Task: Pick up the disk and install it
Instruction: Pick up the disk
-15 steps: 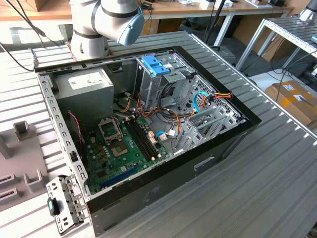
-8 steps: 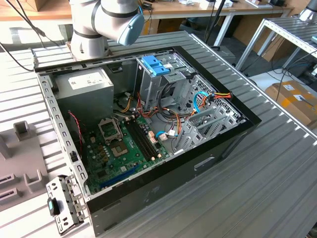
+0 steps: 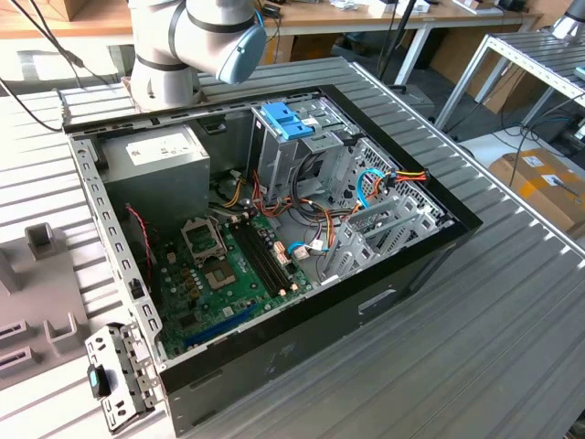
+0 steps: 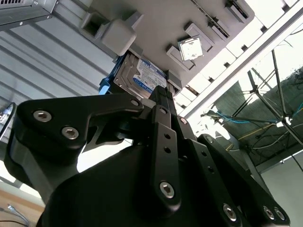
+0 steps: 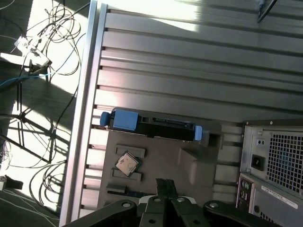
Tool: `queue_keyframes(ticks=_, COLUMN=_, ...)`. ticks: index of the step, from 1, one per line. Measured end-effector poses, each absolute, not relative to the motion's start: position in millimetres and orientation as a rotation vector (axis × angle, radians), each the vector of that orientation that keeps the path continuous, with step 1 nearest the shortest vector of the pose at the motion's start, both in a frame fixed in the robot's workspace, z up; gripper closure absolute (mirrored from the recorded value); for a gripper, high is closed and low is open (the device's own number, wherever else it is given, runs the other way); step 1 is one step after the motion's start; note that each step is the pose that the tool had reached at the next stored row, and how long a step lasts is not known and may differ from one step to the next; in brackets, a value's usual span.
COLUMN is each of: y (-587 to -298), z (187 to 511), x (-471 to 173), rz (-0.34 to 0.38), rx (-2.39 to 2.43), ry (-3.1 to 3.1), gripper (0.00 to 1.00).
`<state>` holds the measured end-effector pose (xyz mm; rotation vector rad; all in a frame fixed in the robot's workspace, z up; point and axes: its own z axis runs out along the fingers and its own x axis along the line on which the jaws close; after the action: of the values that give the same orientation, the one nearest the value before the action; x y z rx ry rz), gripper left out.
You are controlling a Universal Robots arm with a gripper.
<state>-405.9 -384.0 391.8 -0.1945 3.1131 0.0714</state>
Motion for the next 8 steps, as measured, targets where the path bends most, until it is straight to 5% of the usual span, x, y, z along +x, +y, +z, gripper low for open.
queue_keyframes(ticks=8, y=-384.0, z=391.9, x=-405.9, rz=0.072, rx=-0.25, ry=3.11, gripper=0.89)
